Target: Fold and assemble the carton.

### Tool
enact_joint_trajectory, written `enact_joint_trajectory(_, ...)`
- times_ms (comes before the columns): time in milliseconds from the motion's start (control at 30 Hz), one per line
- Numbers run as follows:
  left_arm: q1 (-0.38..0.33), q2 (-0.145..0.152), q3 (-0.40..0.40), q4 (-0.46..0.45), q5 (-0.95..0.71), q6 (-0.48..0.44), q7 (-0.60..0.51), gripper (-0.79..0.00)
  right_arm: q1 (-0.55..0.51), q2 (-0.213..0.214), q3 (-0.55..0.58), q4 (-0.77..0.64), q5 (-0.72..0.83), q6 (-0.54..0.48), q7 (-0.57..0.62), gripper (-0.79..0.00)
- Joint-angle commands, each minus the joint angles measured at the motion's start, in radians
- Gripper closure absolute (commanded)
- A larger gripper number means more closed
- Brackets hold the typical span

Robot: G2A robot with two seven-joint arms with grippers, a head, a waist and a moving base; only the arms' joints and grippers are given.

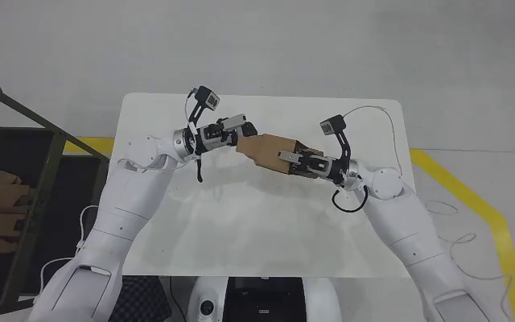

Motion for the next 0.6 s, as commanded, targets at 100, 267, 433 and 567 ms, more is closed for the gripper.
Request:
enact_joint_trajectory(100, 0.001, -0.003, 0.012, -0.002, 0.003, 0.006, 0.000, -0.785, 0.003, -0.002, -0.002, 0.003, 0.000, 0.001, -0.002, 0.000)
enact_joint_trajectory(267, -0.004, -0.004, 0.016, -0.005, 0.008, 0.010, -0.001, -0.785, 0.005, -0.005, -0.007, 0.006, 0.002, 0.003, -0.005, 0.000)
enact_joint_trajectory(433, -0.004, -0.005, 0.023, -0.013, 0.024, 0.012, 0.006, -0.785, 0.006, -0.006, -0.007, 0.009, 0.002, 0.005, -0.007, 0.000)
enact_joint_trajectory(567, 0.000, -0.004, 0.020, -0.015, 0.043, 0.007, 0.025, -0.785, 0.006, -0.006, -0.002, 0.009, 0.002, 0.004, -0.006, 0.000)
